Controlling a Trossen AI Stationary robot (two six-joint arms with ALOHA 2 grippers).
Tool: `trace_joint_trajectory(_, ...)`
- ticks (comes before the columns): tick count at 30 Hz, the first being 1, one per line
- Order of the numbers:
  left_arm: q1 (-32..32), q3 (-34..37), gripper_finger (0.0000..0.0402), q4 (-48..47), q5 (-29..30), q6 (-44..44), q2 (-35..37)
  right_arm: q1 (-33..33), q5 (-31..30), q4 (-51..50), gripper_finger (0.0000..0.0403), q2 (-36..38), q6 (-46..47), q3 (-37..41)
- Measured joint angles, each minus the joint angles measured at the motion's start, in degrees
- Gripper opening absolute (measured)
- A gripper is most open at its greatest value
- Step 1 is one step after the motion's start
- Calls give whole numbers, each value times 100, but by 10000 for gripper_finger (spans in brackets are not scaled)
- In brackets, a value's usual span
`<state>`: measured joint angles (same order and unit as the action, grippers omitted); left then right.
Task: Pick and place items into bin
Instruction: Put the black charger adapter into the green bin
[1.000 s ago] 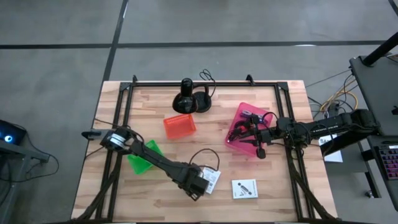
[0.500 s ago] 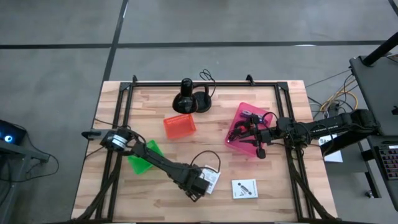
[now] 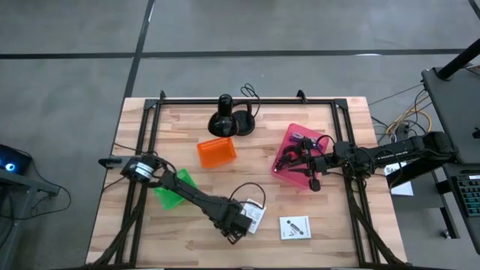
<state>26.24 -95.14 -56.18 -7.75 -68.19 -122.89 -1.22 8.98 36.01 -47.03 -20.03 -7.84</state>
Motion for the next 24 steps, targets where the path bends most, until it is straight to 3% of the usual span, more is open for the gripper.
trace_joint_trajectory(5,17,14,133,-16,-423,1063,2,1,-1,-12,36,0,4,0)
trace_joint_trajectory(12,196,12,133,-25,-442,1899,81,1,2,-26,36,0,-9,0)
trace_joint_trajectory(18,239,-59,133,-279,-400,1746,283,-1,-1,-25,36,0,-10,0)
trace_joint_trajectory(24,304,-320,133,-2109,-338,1047,478,0,-1,-26,36,0,-11,0)
